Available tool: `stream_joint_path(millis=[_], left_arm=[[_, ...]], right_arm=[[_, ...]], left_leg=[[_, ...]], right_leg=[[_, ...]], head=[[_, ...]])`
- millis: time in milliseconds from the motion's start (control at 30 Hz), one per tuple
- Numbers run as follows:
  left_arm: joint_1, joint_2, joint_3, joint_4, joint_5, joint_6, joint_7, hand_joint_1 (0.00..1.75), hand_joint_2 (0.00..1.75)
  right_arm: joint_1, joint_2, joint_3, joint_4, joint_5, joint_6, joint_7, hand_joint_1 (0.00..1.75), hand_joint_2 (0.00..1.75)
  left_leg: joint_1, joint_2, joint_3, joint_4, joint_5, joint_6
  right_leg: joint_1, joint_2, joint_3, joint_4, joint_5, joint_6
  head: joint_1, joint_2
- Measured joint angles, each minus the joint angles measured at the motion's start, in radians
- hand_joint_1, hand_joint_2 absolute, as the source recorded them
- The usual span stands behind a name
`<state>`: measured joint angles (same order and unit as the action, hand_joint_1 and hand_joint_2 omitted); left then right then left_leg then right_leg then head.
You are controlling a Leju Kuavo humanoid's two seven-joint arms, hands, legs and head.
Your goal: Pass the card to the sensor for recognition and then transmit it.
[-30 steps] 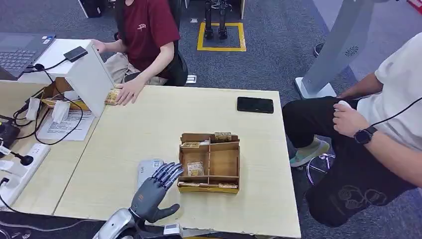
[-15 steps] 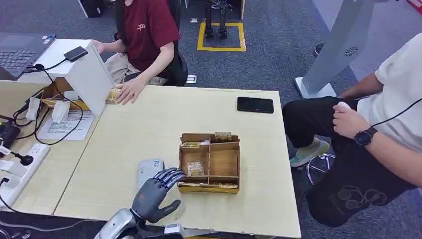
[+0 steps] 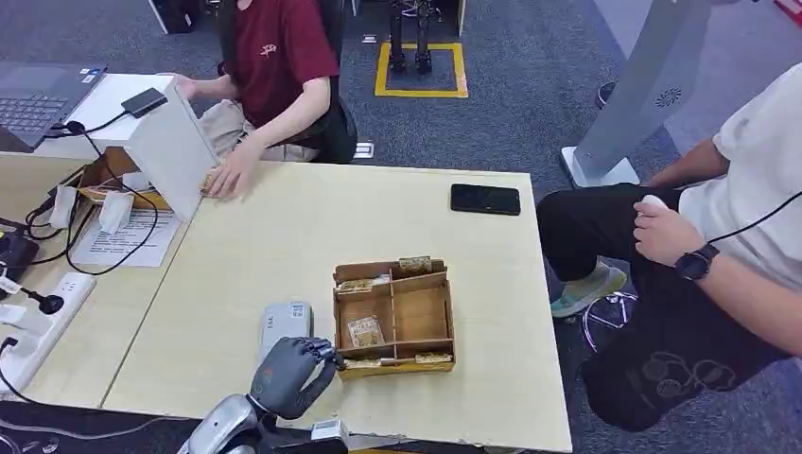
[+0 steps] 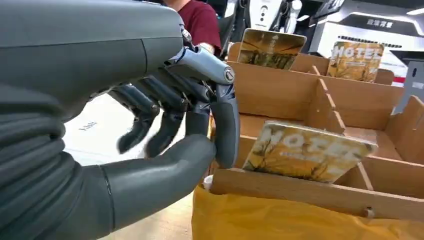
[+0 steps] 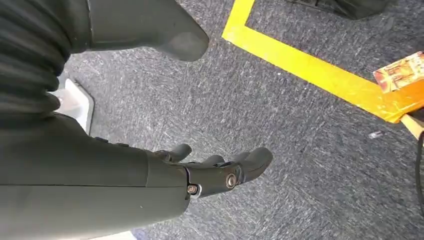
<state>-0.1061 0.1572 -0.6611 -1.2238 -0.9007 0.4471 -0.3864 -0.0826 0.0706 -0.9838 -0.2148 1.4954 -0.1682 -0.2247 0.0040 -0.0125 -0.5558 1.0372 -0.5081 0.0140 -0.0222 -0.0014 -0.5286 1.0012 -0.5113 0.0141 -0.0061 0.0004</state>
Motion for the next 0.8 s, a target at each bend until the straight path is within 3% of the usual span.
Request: stream_joint_path(millis=[333,367,400,800], left_arm=[[0.004,0.002,0.01,0.0,0.006,-0.001,0.0,1.75,1.75],[0.004,0.002,0.01,0.0,0.007,-0.001,0.0,1.38,1.75],[0.005,0.002,0.011,0.0,0.008,-0.001,0.0,0.0,1.75],[0.015,-0.001,0.037,0.0,0.01,0.045,-0.009,0.0,1.75]], right_arm=[[0.0,0.0,0.0,0.0,-0.002,-0.001,-0.005,0.0,1.75],[0.0,0.0,0.0,0.0,-0.002,-0.001,-0.005,0.0,1.75],[0.0,0.0,0.0,0.0,-0.002,-0.001,-0.005,0.0,1.75],[0.0,0.0,0.003,0.0,-0.005,-0.001,-0.005,0.0,1.75]], left_leg=[[0.0,0.0,0.0,0.0,0.0,0.0],[0.0,0.0,0.0,0.0,0.0,0.0],[0.0,0.0,0.0,0.0,0.0,0.0],[0.0,0.0,0.0,0.0,0.0,0.0]], right_leg=[[0.0,0.0,0.0,0.0,0.0,0.0],[0.0,0.0,0.0,0.0,0.0,0.0],[0.0,0.0,0.0,0.0,0.0,0.0],[0.0,0.0,0.0,0.0,0.0,0.0]], head=[[0.0,0.0],[0.0,0.0],[0.0,0.0],[0.0,0.0]])
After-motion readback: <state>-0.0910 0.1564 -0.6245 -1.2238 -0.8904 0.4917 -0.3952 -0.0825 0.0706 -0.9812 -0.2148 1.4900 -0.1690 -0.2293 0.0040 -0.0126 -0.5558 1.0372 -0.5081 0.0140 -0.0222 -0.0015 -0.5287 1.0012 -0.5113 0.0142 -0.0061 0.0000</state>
